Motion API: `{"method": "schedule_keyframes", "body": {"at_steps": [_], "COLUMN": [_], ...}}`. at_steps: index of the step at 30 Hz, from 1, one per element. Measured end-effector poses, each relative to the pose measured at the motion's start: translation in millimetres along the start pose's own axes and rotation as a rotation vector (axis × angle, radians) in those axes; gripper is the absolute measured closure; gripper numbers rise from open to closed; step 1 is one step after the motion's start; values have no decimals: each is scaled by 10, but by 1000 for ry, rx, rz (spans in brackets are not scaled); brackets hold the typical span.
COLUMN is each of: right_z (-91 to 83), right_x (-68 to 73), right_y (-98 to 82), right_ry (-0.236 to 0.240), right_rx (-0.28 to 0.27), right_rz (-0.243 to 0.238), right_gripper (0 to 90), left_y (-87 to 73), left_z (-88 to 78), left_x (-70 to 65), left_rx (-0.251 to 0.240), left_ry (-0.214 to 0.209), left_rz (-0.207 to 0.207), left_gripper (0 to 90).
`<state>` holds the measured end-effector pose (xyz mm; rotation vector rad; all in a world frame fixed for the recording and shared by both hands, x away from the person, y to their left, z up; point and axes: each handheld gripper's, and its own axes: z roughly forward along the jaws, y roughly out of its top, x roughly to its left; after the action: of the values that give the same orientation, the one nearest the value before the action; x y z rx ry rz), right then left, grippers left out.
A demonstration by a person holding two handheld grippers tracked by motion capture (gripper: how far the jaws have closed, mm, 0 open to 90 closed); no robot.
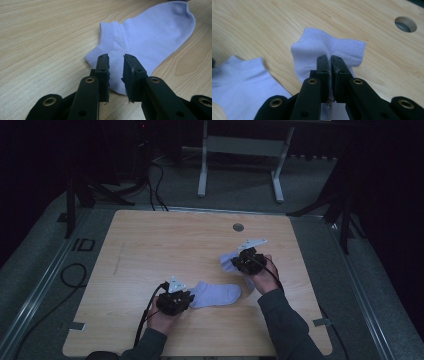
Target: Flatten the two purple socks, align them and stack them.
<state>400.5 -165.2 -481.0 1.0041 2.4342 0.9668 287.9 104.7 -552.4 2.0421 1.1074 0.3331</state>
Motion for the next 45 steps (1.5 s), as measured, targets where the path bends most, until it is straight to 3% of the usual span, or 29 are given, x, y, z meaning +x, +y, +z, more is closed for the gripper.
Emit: {"method": "schedule_keyframes", "body": {"at_steps": [17, 25, 34, 45], "right_z": [-427, -513, -421, -115], "right_x": [155, 291, 381, 519], "right_y": [70, 58, 26, -22], "right_ry": [25, 48, 73, 149], "right_rx": [-122, -132, -115, -88], "right_rz": [-58, -109, -144, -120], "right_gripper": [853, 852, 852, 852], "left_y": [-3, -4, -6, -13], "left_z": [11, 7, 20, 45], "left_x": [-8, -3, -7, 1], "left_rx": [8, 5, 13, 32], "left_ry": [0, 3, 1, 5], "left_rz": [13, 8, 7, 10], "left_gripper": [768, 767, 767, 768]}}
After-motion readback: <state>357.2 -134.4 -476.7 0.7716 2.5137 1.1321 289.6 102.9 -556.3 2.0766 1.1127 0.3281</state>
